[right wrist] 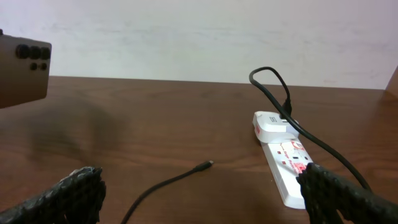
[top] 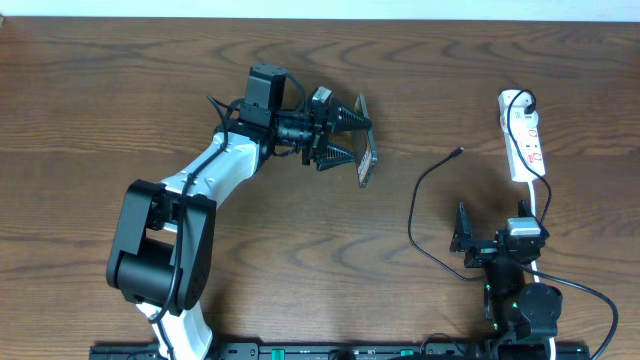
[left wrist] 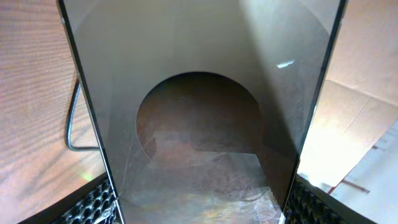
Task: Plug charger to phone and switch on socket
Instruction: 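Raise and rotate the phone with the left gripper, bottom edge toward right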
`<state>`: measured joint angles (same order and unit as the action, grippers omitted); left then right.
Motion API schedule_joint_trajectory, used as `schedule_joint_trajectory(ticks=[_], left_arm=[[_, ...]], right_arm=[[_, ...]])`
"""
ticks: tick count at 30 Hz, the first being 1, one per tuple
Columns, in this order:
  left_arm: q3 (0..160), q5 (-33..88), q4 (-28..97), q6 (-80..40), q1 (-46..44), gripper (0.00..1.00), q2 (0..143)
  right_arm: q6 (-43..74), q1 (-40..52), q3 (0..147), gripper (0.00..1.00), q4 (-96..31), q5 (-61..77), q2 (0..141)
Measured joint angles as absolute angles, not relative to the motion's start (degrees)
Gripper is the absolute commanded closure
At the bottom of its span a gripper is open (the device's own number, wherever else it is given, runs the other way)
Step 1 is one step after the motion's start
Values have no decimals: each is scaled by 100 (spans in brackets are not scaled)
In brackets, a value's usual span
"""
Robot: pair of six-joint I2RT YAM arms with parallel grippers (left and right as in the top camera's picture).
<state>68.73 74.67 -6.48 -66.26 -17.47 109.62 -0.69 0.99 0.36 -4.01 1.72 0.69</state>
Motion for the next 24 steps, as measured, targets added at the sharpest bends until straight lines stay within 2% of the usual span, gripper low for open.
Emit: schedule_joint_trajectory(ticks=[5, 12, 24], left_arm=[[6873, 7456, -692, -6318, -1747, 46, 10962], [6873, 7373, -1396, -6224, -1747, 45, 10962], [6873, 7159, -1616, -6165, -1702, 45, 10962]], right_arm=[[-69, 99, 36, 1, -401, 174, 69], [-69, 99, 36, 1, -401, 174, 69], [-69, 99, 36, 1, -401, 172, 71]])
